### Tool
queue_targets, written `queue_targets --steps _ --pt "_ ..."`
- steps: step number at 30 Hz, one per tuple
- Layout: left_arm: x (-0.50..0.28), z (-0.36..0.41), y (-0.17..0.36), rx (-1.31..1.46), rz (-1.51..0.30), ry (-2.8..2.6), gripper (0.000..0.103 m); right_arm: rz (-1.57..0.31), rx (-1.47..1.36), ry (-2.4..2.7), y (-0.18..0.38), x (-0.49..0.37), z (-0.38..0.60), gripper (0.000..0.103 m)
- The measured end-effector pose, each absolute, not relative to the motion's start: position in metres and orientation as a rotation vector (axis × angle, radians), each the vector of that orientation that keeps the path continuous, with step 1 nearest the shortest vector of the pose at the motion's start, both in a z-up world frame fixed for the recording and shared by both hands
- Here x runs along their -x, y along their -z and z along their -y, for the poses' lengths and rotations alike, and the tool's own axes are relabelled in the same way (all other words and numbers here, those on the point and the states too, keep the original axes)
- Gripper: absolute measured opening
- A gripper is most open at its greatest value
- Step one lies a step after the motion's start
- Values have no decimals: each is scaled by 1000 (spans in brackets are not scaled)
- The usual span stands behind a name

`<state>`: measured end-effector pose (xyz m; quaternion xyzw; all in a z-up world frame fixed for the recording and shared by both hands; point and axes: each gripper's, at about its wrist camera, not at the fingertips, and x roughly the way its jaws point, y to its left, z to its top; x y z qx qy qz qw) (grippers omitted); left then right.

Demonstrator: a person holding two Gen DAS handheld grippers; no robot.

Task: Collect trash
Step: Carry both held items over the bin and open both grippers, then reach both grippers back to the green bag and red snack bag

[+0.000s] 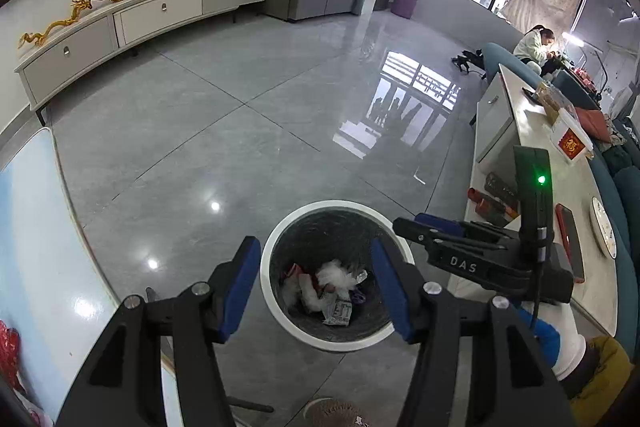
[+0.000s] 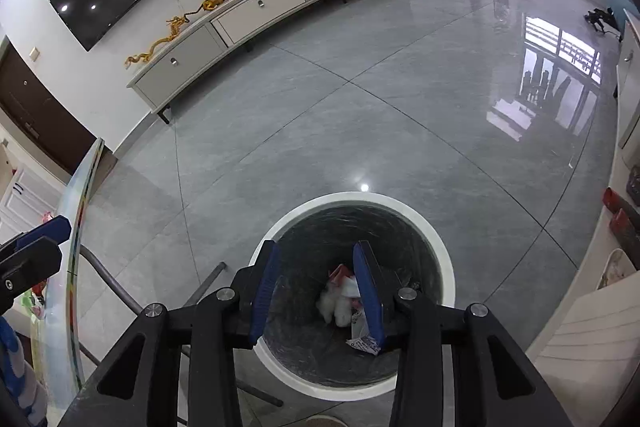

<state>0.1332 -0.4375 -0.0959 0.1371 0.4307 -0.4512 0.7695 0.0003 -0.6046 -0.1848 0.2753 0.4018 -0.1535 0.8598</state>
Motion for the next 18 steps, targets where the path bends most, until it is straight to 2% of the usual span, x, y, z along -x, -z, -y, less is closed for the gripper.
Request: queue_targets --steps 9,18 --pt "-117 382 57 -237 -818 968 56 -763 -512 309 131 19 574 37" --pt "-98 268 24 -304 -736 816 56 -637 -380 153 44 15 475 37"
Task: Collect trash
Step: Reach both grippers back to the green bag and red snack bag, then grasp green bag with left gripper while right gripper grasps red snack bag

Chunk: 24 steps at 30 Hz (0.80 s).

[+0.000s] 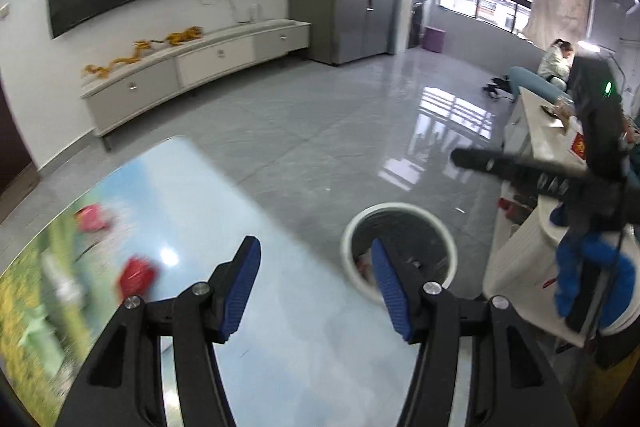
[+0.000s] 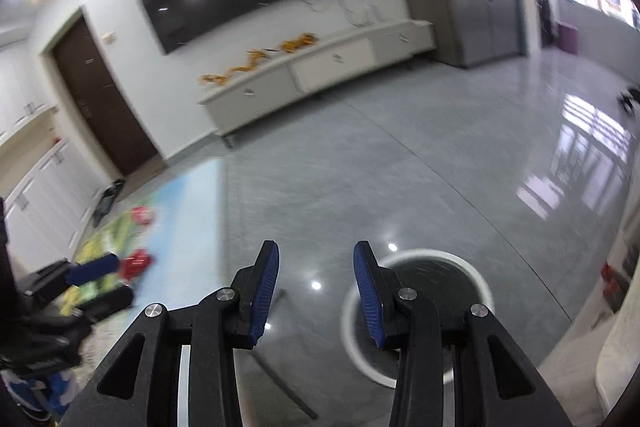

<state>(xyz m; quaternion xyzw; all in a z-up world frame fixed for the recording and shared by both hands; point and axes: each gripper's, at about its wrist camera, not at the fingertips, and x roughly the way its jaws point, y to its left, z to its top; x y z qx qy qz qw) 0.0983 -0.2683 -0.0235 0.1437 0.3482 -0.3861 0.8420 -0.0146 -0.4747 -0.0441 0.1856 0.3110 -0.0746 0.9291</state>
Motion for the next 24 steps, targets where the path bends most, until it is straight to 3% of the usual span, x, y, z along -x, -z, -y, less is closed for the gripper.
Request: queue_targets --steps 11,14,17,24 --pt "-131 67 40 -199 -744 490 56 -691 -214 -98 21 -44 337 40" --pt "-154 11 51 -135 -752 403 68 -738 -183 -151 33 -71 304 46" --pt "-170 -22 58 -82 -746 360 73 -779 -157 -181 48 -90 280 52" --pt "-206 -37 72 -76 -744 364 77 -895 -128 -248 90 -149 235 55"
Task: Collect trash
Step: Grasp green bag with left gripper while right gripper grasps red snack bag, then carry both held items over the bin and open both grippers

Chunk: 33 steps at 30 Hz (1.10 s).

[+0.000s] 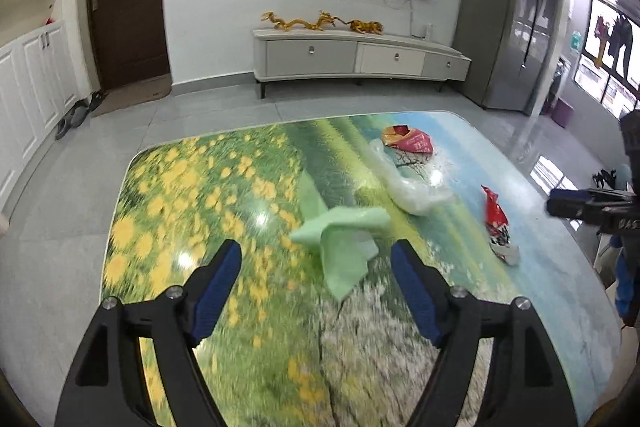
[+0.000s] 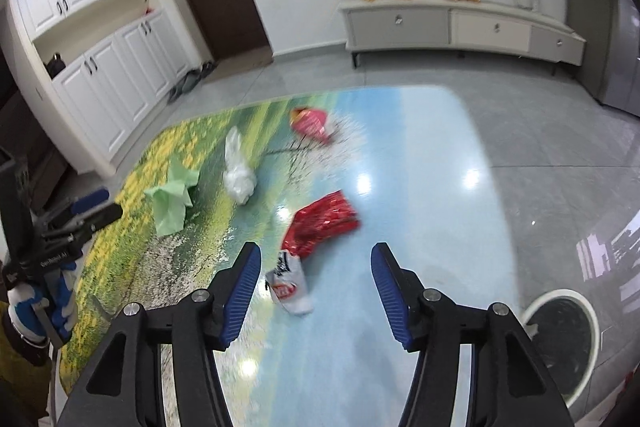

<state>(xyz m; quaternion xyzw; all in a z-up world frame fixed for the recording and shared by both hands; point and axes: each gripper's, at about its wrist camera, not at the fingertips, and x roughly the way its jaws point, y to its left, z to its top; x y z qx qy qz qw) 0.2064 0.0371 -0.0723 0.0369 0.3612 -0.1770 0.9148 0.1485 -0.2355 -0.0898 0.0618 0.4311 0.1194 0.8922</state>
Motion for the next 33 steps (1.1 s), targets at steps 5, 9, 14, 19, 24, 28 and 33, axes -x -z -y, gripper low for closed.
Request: queue_targets --steps 5,9,14,19,24,28,33 --pt "-238 -9 82 -139 -761 391 79 -956 -125 -269 114 -172 219 55" --pt "-257 -1 101 -171 -815 374 79 -996 -113 -257 128 -181 214 55" --pt "-255 -5 122 -139 -877 384 59 -1020 -103 -251 137 -181 213 33" --pt "-246 -15 128 -55 -906 406 18 -1017 -131 -264 138 -164 223 21" --pt "-222 -18 117 -23 -869 420 4 -993 -147 -266 131 -135 234 21" --pt "-193 -17 103 -15 -832 441 0 -959 -156 -267 119 -112 242 21" --pt "-159 -9 84 -21 -792 484 0 -905 -180 -255 104 -82 260 21"
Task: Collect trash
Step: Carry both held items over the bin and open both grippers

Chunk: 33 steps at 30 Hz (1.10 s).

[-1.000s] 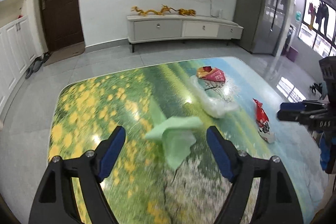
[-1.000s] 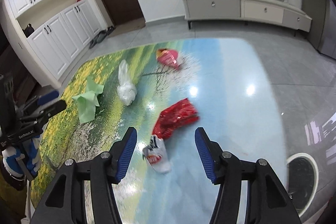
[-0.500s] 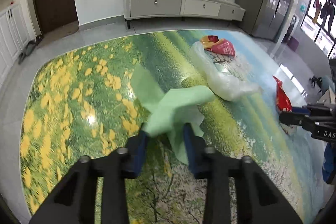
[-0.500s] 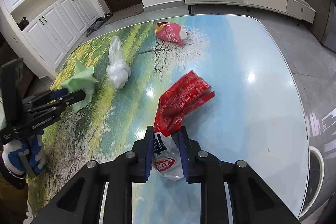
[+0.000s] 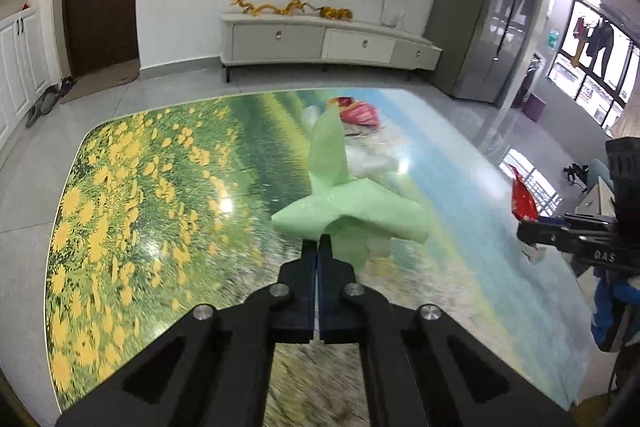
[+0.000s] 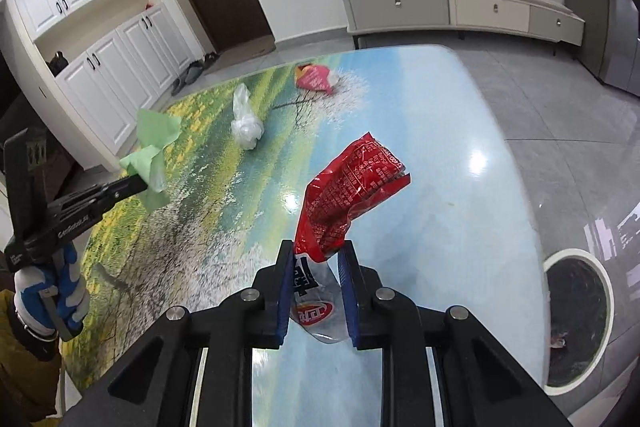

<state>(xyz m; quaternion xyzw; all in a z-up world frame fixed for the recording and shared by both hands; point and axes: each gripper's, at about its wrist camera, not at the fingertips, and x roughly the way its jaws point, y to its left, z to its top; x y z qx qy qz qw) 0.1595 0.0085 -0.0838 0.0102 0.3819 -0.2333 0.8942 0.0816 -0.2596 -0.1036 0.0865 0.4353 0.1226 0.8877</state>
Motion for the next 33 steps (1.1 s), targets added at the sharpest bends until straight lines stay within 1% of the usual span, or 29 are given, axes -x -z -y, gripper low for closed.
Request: queue_targets --steps 6,10,15,19,24,26,29,30,31,32,33 --pt "-139 24 55 -51 -751 570 0 -852 -215 -192 89 -49 297 21" --pt "-134 75 40 -85 -745 670 0 -832 -244 -110 85 -29 341 21" --pt "-130 166 28 -147 -752 819 0 -823 -293 9 89 -9 409 21" --pt "-120 255 26 -236 -764 930 0 -838 -353 105 104 2 469 21" --pt "-108 347 37 -334 -787 997 1 -871 -413 189 131 5 526 21" --pt "-107 379 43 -354 -802 1008 2 -880 -425 203 138 3 540 21" --pt "-110 416 54 -358 -834 1012 3 -903 -424 227 151 -3 557 24" --pt "-113 424 59 -354 -847 1016 7 -916 -422 247 157 -5 564 30" --pt "-114 432 64 -353 -857 1018 23 -924 -423 262 160 -5 570 36" --pt "-115 441 68 -353 -863 1017 35 -929 -424 275 163 -6 574 42" --pt "-115 444 70 -347 -860 1014 54 -932 -428 290 166 -4 578 42"
